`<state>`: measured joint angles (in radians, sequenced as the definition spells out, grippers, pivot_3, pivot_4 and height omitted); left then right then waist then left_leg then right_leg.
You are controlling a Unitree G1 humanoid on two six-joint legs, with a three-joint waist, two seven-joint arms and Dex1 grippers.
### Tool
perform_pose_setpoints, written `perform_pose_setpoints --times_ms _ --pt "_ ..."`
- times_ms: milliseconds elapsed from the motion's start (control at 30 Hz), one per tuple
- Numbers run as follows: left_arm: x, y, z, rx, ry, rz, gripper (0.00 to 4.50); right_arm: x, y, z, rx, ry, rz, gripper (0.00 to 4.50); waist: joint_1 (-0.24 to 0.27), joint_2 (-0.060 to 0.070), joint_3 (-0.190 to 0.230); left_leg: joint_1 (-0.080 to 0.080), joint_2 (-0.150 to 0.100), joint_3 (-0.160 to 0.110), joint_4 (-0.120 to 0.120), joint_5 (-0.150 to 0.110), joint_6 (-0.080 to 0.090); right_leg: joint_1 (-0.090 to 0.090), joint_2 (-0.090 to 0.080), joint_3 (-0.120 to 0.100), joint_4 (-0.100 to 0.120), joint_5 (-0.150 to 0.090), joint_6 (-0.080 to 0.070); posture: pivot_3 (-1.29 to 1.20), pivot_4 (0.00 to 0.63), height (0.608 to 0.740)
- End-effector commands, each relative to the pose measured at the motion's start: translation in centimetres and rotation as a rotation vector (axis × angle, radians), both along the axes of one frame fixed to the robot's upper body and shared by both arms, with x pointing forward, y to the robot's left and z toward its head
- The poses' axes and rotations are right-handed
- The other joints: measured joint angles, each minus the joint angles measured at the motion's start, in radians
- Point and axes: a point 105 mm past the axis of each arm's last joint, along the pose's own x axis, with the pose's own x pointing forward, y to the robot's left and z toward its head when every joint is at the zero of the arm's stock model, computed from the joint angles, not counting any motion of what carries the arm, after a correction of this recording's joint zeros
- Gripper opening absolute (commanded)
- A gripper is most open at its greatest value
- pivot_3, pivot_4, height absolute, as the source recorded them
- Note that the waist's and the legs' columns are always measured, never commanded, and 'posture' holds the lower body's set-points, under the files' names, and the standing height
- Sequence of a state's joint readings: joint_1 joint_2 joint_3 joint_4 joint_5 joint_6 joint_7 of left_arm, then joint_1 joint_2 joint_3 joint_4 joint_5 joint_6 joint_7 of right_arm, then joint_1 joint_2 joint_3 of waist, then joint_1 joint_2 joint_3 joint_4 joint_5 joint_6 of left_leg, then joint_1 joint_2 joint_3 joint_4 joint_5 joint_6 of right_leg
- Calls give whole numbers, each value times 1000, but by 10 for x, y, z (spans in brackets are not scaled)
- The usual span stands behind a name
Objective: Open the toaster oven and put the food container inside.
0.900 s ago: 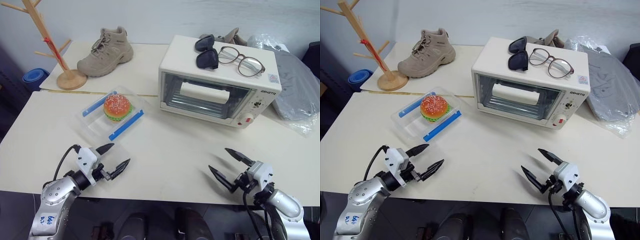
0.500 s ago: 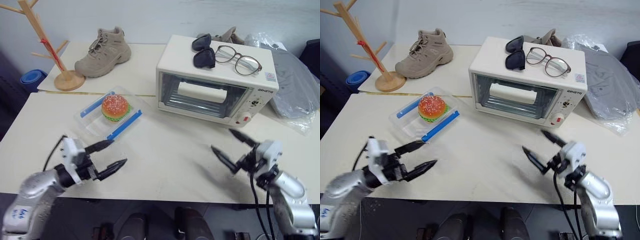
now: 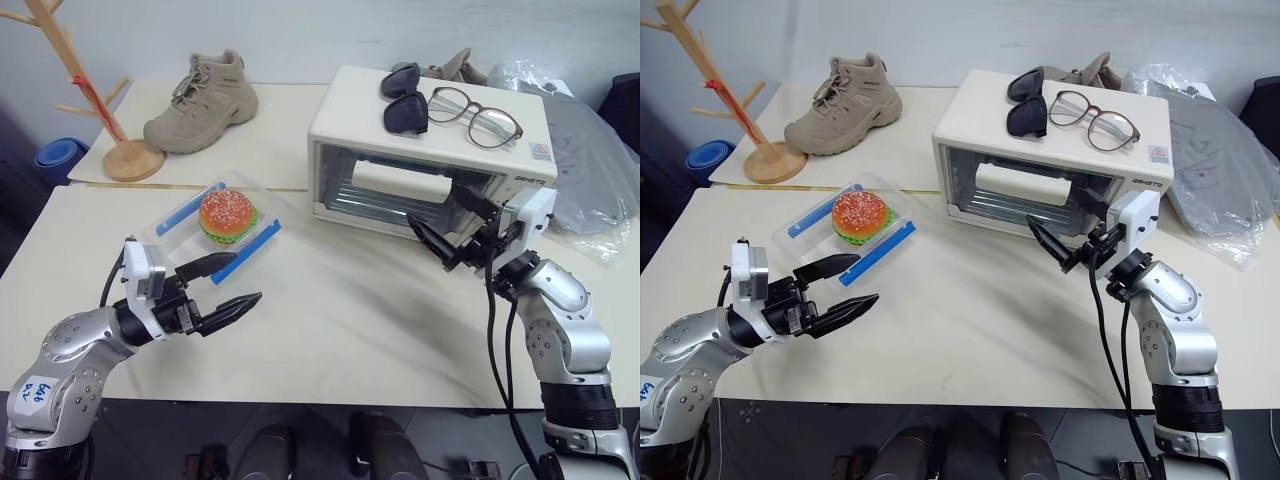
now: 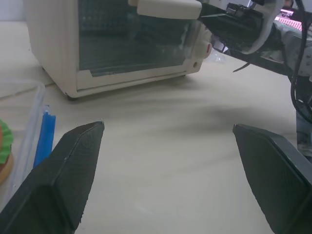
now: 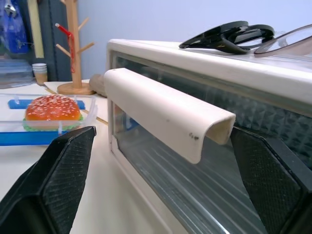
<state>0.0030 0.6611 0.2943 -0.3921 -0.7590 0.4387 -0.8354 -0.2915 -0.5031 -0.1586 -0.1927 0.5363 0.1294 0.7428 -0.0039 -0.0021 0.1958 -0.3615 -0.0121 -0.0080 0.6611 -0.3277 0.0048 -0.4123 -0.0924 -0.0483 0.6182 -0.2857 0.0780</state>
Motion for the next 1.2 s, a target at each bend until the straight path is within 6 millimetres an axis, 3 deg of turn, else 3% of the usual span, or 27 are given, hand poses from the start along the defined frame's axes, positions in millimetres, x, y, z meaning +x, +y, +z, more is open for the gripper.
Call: perform_pose_setpoints --times_ms 33,300,467,500,600,733,833,967,1200 --pt "-1 1 8 4 -38 13 4500 -27 17 -6 -97 -16 137 4481 0 0 0 0 0 0 0 0 1 0 0 0 0 0 0 0 150 740" --pt "18 4 24 -22 -71 18 4500 -53 15 -30 -203 19 173 4481 5 0 0 3 0 1 0 0 1 1 0 1 3 0 0 0 150 740" --pt "55 -10 45 -18 -146 -24 3346 -56 12 -40 -231 26 143 4500 11 -1 1 2 0 1 0 0 -1 1 1 0 2 0 0 0 150 740" --pt "71 -20 51 0 -183 -35 2854 -55 11 -40 -233 23 133 4500 12 -1 1 1 -1 1 1 0 -1 1 1 0 1 0 1 0 150 740" --pt "100 -46 58 45 -232 -74 2479 -55 8 -41 -240 12 106 4500 10 -2 2 2 -1 5 1 2 -3 1 2 3 2 1 3 0 150 740" --pt "116 -63 58 59 -247 -107 1430 -57 5 -42 -238 9 77 4500 26 -5 3 0 -1 5 5 2 -4 0 11 -1 1 2 6 0 150 740" --pt "124 -81 55 66 -244 -165 1430 -62 -2 -45 -238 12 34 4500 25 -5 3 0 2 11 4 1 -2 -1 13 1 2 3 7 0 150 740" --pt "120 -91 46 100 -244 -239 1430 -69 -10 -47 -236 7 -33 4500 28 -6 3 0 2 12 4 1 -2 -1 13 2 1 3 7 0 150 740" --pt "112 -103 27 180 -236 -318 1430 -96 -57 -67 -213 95 -247 4500 33 -6 3 -2 0 11 8 0 0 0 12 2 1 5 10 0 150 740"
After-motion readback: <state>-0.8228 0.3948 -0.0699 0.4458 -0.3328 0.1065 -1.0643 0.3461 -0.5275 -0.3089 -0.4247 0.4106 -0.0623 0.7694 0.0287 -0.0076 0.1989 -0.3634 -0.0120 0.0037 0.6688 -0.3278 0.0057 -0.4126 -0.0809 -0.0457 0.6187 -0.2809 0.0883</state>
